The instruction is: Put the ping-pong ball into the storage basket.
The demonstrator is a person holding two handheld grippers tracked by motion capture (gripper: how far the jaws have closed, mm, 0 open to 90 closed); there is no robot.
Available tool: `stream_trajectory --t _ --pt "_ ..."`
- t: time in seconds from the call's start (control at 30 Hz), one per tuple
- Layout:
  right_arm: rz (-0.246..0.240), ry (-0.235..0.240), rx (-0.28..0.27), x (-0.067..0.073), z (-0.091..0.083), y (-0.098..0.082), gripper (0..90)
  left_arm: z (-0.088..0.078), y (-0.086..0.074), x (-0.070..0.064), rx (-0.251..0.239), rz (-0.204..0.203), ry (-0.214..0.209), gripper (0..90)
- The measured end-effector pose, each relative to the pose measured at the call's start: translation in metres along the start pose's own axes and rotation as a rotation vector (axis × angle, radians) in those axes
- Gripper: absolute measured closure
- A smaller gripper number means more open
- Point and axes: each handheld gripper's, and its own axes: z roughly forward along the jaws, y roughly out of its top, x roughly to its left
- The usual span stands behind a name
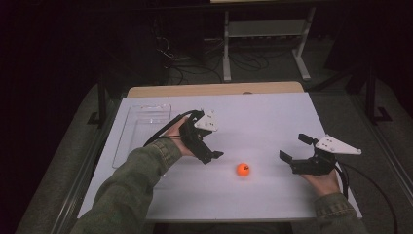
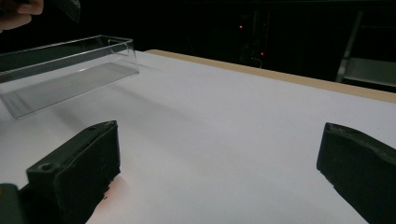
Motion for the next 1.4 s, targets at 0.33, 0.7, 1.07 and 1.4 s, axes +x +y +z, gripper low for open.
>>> stream_trajectory --t 0.33,0.7,1.07,1.4 --pt "-0.004 0.003 0.001 0.0 0.0 0.0 0.0 0.011 0.004 -0.004 0.026 0.018 -0.04 0.0" --pt "-0.011 0.006 0.007 0.001 0.0 0.0 0.0 0.022 0.006 -0.008 0.065 0.041 -0.077 0.0" --pt "-0.011 0.011 0.013 0.003 0.001 0.0 0.0 0.032 0.008 -0.012 0.084 0.05 -0.104 0.0" --pt "-0.013 0.014 0.015 0.002 0.001 -0.001 0.0 0.041 0.009 -0.016 0.105 0.072 -0.128 0.0"
